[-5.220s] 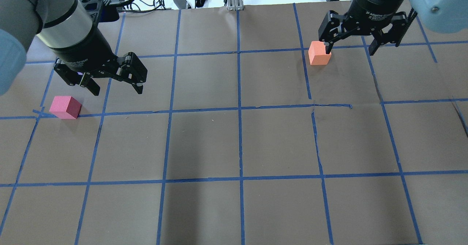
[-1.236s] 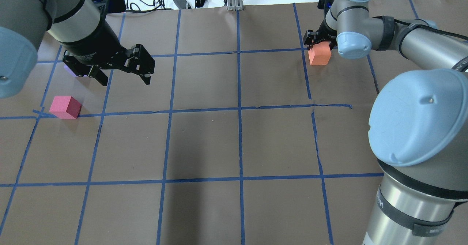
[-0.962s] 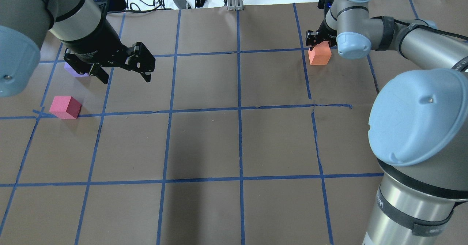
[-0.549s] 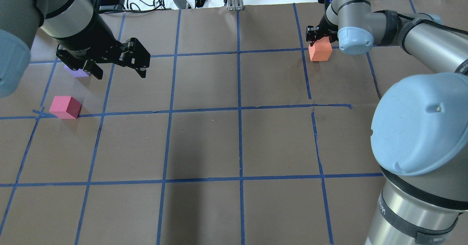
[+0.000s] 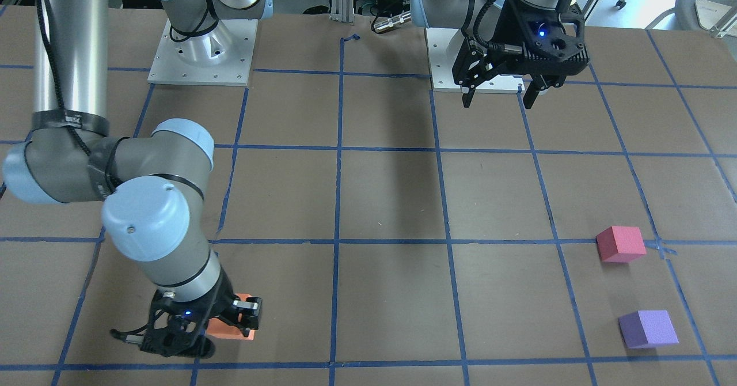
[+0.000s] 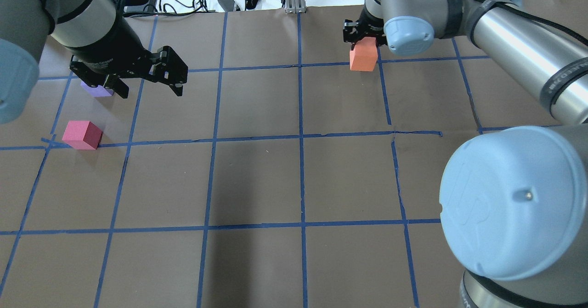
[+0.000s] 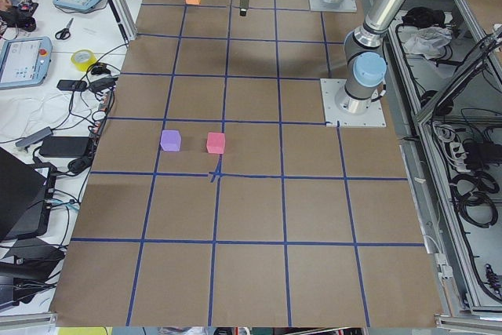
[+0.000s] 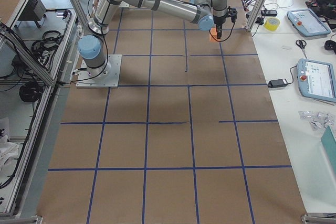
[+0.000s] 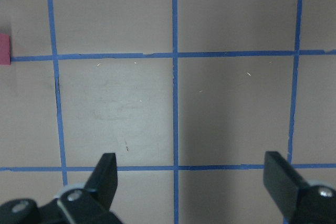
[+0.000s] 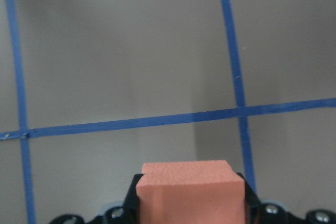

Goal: Arrange blocks in a line
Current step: 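Carry the orange cube toward the table centre and release it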

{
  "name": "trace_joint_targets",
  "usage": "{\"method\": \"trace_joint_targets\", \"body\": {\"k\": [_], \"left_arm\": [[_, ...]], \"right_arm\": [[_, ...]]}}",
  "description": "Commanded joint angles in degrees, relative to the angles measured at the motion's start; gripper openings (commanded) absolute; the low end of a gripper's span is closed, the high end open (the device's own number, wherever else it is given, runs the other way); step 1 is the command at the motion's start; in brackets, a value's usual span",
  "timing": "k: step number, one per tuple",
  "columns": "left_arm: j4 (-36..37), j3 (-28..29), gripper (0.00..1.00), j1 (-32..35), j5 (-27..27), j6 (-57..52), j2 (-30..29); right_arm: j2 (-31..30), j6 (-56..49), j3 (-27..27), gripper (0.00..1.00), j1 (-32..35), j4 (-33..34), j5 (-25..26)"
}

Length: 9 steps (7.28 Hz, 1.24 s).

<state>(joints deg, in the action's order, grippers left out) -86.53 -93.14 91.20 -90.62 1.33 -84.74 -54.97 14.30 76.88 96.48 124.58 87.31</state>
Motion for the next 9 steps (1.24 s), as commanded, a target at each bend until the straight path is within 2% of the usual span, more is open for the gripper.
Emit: {"method": "trace_joint_targets", "body": {"k": [1, 3, 6, 7, 8, 9], "left_arm": [[0.4, 0.1, 1.0, -0.1, 0.0, 0.0, -0.2], [0.4, 0.6, 1.0, -0.4, 0.2, -0.2, -0.4], [-0.1, 0.4, 1.0, -0.3, 0.0, -0.7, -0.6], [-0.2, 0.6, 1.0, -0.4, 0.2, -0.5, 0.2], [-0.2, 0.6, 1.0, -0.4, 0.7, -0.3, -0.1], [0.1, 0.6, 1.0, -0.4, 0.8, -0.1, -0.2]], "right_arm": [[1.3, 9.8, -0.7, 0.0, 7.1, 0.1, -0.5], [4.3, 14.1, -1.9, 0.0, 11.9, 0.4, -0.4], [7.9, 14.5, -3.7, 0.0, 15.0, 0.4, 1.2], [8.0, 13.9, -3.5, 0.04, 15.1, 0.4, 1.4], [8.0, 13.9, -3.2, 0.22, 15.1, 0.3, 1.4], [8.0, 14.0, -3.1, 0.51, 15.1, 0.5, 1.4]]}}
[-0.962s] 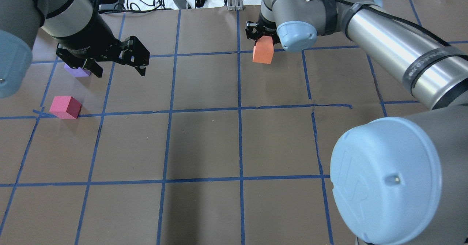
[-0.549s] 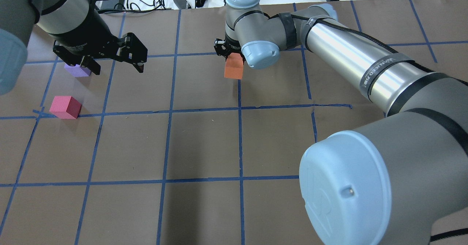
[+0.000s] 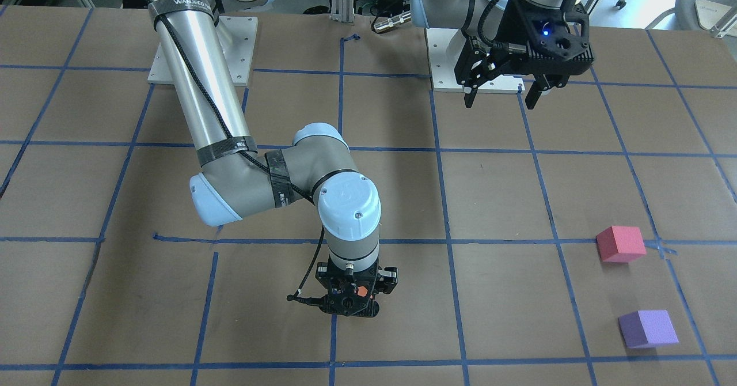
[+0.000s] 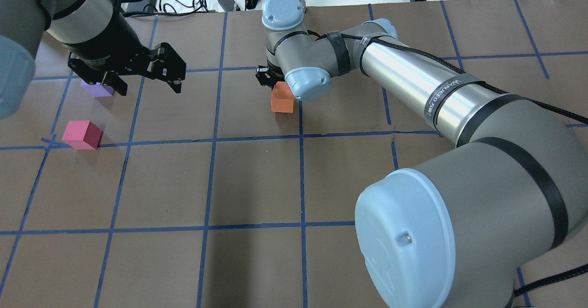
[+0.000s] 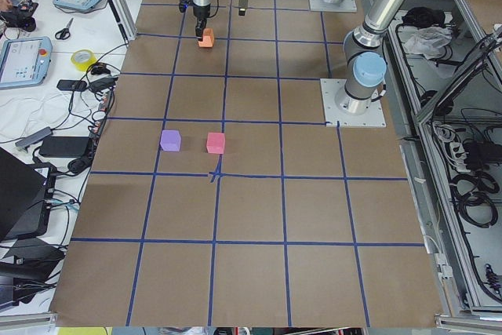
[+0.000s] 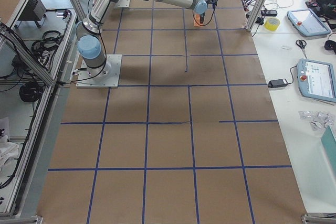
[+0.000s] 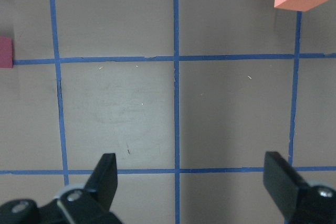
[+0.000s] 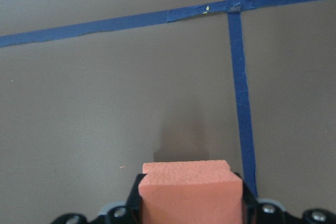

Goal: Arrange blocks in a line
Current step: 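Carry the orange cube toward the table centre and release it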

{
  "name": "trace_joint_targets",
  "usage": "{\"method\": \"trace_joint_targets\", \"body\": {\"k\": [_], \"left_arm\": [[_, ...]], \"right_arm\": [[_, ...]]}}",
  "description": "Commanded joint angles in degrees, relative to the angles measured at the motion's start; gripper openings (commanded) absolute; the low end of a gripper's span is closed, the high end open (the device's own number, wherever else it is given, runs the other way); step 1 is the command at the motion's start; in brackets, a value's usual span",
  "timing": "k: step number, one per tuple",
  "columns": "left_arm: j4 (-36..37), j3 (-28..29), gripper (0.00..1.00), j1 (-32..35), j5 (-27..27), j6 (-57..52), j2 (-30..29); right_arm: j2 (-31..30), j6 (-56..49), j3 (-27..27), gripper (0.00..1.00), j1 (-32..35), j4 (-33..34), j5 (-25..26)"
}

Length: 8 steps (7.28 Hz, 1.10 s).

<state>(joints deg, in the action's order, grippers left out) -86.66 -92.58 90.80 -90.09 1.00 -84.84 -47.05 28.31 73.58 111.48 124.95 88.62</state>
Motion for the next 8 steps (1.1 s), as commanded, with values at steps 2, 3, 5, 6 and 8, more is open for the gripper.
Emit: {"method": "trace_joint_targets", "body": {"k": [2, 3, 5, 6, 8], "left_arm": [[0.2, -0.3, 1.0, 0.2, 0.4, 0.2, -0.3], [0.4, -0.2, 1.0, 0.3, 0.4, 0.2, -1.0], [-0.4, -0.8, 1.0, 0.3, -0.5, -0.5, 0.0], [-1.7, -1.1, 1.0, 0.3, -0.5, -0.3, -0.9], [-6.1, -0.9, 1.0, 0.3, -0.7, 0.1, -1.2]], "right_arm": [[-0.4, 0.3, 0.2, 1.0, 0.1, -0.8, 0.0], [-0.6, 0.5, 0.2, 1.0, 0.1, -0.8, -0.1], [-1.5, 0.5, 0.1, 1.0, 0.4, -0.7, -0.6], [-3.6, 0.5, 0.2, 1.0, 0.2, -1.6, -0.6], [-10.1, -1.1, 0.6, 1.0, -3.5, -6.3, -0.7]]}}
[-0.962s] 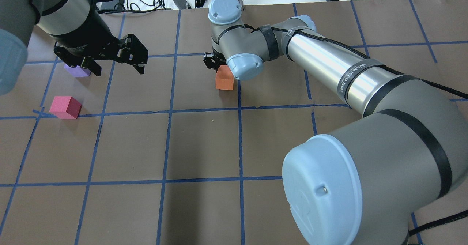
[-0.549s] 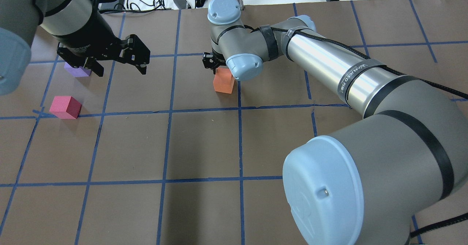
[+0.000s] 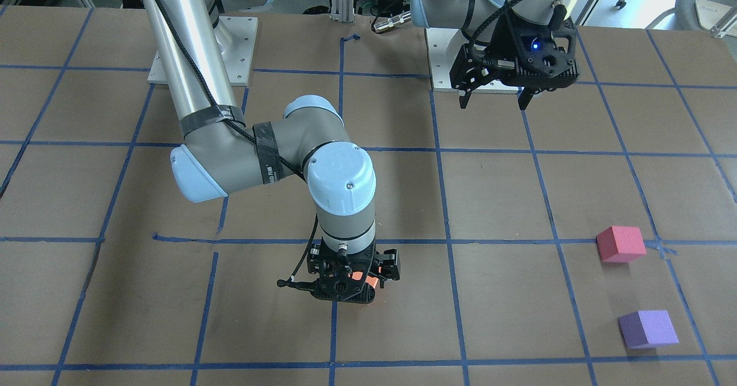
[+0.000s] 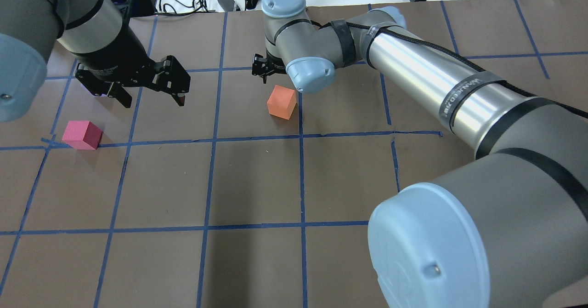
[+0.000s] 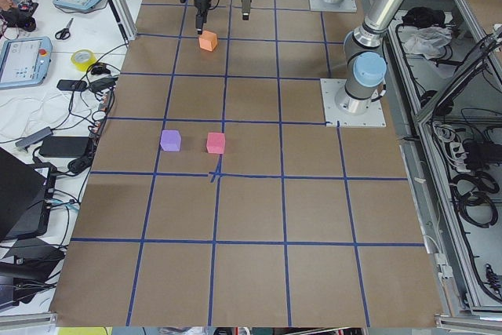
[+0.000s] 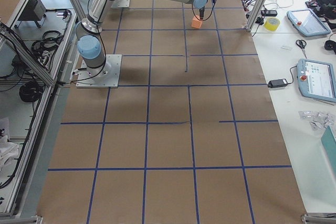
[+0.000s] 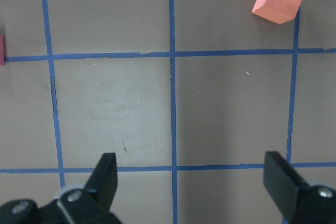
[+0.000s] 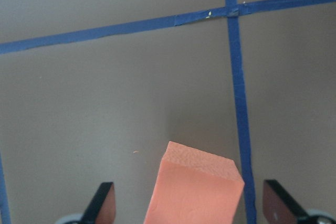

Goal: Arrange blocks in a line
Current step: 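Carry the orange cube toward the table centre and release it, then raise the right arm back to rest while the left arm reaches toward the orange cube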

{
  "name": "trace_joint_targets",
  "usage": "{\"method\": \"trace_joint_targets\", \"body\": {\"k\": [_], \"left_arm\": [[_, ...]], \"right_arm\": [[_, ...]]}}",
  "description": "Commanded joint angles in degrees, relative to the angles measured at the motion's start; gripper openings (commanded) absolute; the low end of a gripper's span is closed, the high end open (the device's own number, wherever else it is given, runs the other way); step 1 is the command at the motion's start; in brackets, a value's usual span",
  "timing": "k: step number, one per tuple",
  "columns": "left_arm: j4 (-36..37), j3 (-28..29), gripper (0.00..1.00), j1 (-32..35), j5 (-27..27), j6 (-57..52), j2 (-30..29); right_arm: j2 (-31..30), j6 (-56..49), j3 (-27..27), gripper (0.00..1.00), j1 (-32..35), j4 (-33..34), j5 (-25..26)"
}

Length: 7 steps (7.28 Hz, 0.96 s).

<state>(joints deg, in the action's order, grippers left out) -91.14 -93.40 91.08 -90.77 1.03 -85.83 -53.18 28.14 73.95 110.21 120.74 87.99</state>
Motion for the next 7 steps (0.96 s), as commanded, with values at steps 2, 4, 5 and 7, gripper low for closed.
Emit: {"method": "trace_joint_targets", "body": {"k": [2, 4, 5, 7], "left_arm": [[0.9, 0.3, 1.0, -0.3, 0.1, 0.1, -0.6], [2.0, 3.1, 1.0, -0.6, 0.8, 0.5, -2.1], [7.7, 3.5, 1.0, 0.7, 1.6, 2.6, -5.6], [17.1, 3.8, 1.0, 6.9, 3.0, 2.8, -12.9]], "right_arm": [[-9.6, -9.9, 0.7, 1.0, -9.0, -6.8, -2.3], [-16.4, -19.0, 3.2, 1.0, -13.9, -15.4, -1.4], [-20.1, -22.0, 4.4, 1.0, -16.3, -18.8, -1.4], [-26.5, -28.3, 7.8, 1.0, -19.9, -25.2, -0.5]]}}
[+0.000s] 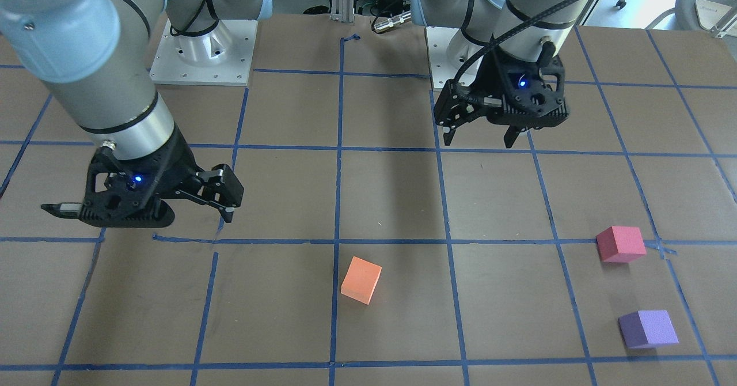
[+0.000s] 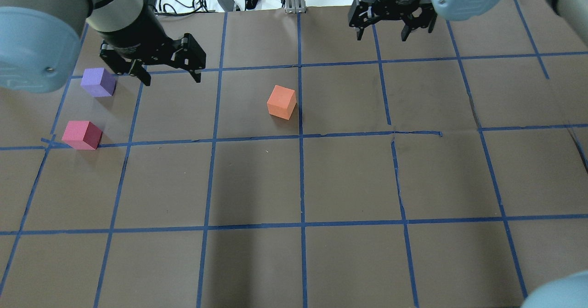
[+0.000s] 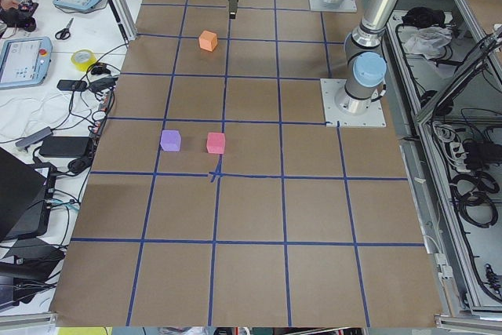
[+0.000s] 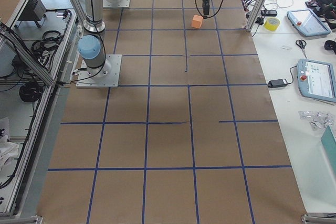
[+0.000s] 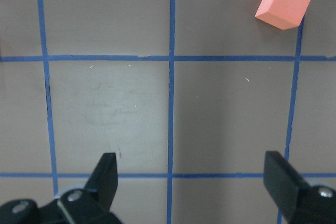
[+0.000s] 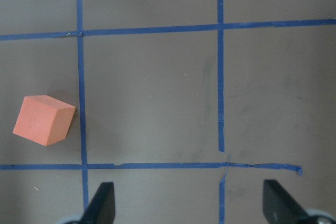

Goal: Arrange blocks in a line
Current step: 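Raise the right arm back to rest while the left arm reaches toward the orange cube, then grasp the orange cube with the left gripper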

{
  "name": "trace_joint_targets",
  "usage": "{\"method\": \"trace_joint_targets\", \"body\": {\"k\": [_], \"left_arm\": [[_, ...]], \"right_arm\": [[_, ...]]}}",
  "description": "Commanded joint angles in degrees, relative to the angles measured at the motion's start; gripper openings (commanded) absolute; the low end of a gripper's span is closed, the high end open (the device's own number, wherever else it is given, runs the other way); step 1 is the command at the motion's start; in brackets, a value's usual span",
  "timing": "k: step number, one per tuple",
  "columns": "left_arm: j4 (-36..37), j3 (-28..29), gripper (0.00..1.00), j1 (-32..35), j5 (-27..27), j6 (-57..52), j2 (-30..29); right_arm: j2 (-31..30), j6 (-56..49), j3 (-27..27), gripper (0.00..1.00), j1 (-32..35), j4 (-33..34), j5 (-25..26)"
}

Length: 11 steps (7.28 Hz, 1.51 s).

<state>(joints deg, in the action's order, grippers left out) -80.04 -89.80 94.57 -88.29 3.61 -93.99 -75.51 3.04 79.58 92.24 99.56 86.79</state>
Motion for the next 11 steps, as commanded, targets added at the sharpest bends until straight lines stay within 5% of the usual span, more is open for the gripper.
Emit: {"method": "trace_joint_targets", "body": {"k": [1, 4, 11], "left_arm": [[10.8, 0.2, 1.0, 4.7, 0.6, 0.4, -8.6], [21.9, 1.3, 1.0, 7.3, 0.7, 0.7, -18.8], [24.2, 5.8, 1.0, 10.5, -0.2, 1.6, -29.6]], "right_arm": [[-7.7, -3.4, 3.1, 1.0, -1.7, -4.6, 5.8], [-7.9, -2.5, 3.7, 1.0, -1.9, -4.5, 6.1], [-11.0, -3.0, 6.8, 1.0, -1.5, -7.5, 5.1]]}}
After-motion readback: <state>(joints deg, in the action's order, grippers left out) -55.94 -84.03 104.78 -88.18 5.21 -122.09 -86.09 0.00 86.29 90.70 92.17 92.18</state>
